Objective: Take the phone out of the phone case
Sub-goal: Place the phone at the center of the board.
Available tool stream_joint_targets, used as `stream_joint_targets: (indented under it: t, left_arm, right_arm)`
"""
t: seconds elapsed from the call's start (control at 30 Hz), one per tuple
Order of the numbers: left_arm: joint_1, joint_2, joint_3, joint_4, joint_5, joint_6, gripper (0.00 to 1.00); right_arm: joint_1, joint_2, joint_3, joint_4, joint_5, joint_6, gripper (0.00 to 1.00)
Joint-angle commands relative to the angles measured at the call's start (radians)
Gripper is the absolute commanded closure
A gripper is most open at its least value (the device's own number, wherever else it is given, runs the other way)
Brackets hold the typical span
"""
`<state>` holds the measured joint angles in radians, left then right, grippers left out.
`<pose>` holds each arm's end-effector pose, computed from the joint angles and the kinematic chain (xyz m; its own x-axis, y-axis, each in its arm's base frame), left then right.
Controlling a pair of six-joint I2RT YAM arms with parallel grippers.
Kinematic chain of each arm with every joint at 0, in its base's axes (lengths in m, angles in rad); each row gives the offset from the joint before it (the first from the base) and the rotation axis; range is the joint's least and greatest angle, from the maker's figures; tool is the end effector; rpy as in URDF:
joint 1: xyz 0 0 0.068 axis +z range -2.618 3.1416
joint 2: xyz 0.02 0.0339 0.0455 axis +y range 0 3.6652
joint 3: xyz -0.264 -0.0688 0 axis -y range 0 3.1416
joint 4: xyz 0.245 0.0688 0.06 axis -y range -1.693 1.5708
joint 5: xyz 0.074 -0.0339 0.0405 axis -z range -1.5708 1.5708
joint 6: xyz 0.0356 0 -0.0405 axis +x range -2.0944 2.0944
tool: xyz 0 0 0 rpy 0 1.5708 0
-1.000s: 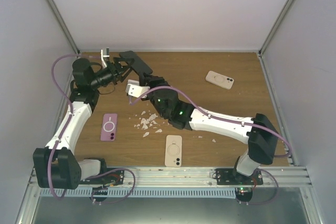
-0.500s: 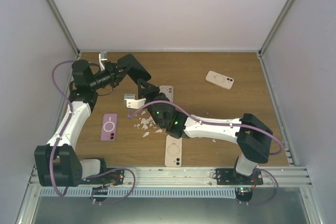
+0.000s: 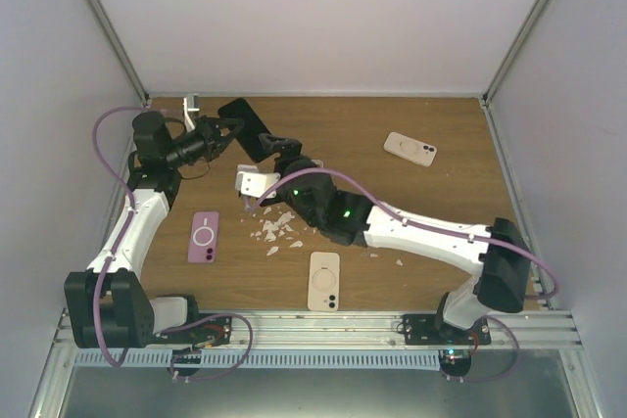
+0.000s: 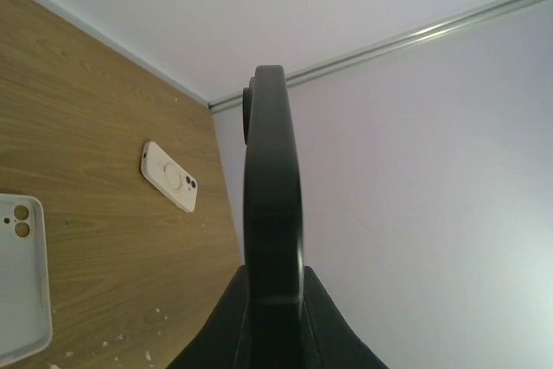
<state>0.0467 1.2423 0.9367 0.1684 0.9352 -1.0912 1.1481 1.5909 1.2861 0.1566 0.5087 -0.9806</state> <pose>0.2818 -0.0155 0.3339 -0.7449 -0.5621 -0.3594 0.2334 0.2851 -0.9296 0.1721 0.3403 0.3456 0.4639 -0.7376 -0.4907 -0.3836 0.3320 -0.8617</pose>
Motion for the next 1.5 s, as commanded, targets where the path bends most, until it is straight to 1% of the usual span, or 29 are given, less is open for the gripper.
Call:
stream_joint_targets:
  t: [0.0,0.07,0.13,0.3,0.4,0.47,0.5,0.63,0.73,0.8,0.9,1.07,1.47]
  left_arm:
    - [0.007,-0.007,0.029,0.090,0.042,0.113,1.00]
    - [0.007,-0.005,0.033,0.098,0.064,0.155,1.00]
    - [0.007,-0.003,0.034,0.108,0.089,0.201,1.00]
    - [-0.001,-0.002,0.037,0.115,0.161,0.306,1.00]
    - [-0.022,-0.001,0.045,0.132,0.204,0.362,1.00]
    - [-0.037,-0.002,0.055,0.140,0.225,0.397,1.00]
    - [-0.069,-0.003,0.060,0.141,0.234,0.417,1.00]
    - [-0.132,-0.007,0.079,0.141,0.259,0.485,1.00]
    - [-0.170,-0.006,0.086,0.141,0.269,0.517,1.00]
    - [-0.196,-0.006,0.089,0.149,0.276,0.522,1.00]
    - [-0.226,-0.006,0.099,0.146,0.284,0.536,1.00]
    - [-0.250,0.001,0.103,0.147,0.281,0.536,1.00]
    - [-0.302,0.014,0.118,0.165,0.295,0.533,1.00]
  right_arm:
    - [-0.043,-0.072,0.092,-0.333,-0.209,0.233,0.01]
    - [-0.083,-0.093,0.131,-0.419,-0.315,0.295,0.00]
    - [-0.136,-0.115,0.165,-0.481,-0.456,0.365,0.00]
    - [-0.297,-0.170,0.218,-0.567,-0.757,0.527,0.00]
    - [-0.391,-0.204,0.213,-0.571,-0.906,0.618,0.00]
    - [-0.441,-0.218,0.201,-0.560,-0.967,0.697,0.02]
    - [-0.465,-0.222,0.196,-0.559,-0.999,0.741,0.04]
    - [-0.555,-0.232,0.162,-0.559,-1.181,0.918,0.11]
    - [-0.614,-0.258,0.097,-0.509,-1.331,1.033,0.15]
    - [-0.645,-0.272,0.057,-0.487,-1.396,1.083,0.18]
    - [-0.660,-0.284,0.013,-0.475,-1.452,1.118,0.21]
    - [-0.661,-0.303,-0.045,-0.408,-1.513,1.183,0.26]
    - [-0.663,-0.252,-0.053,-0.334,-1.555,1.281,0.37]
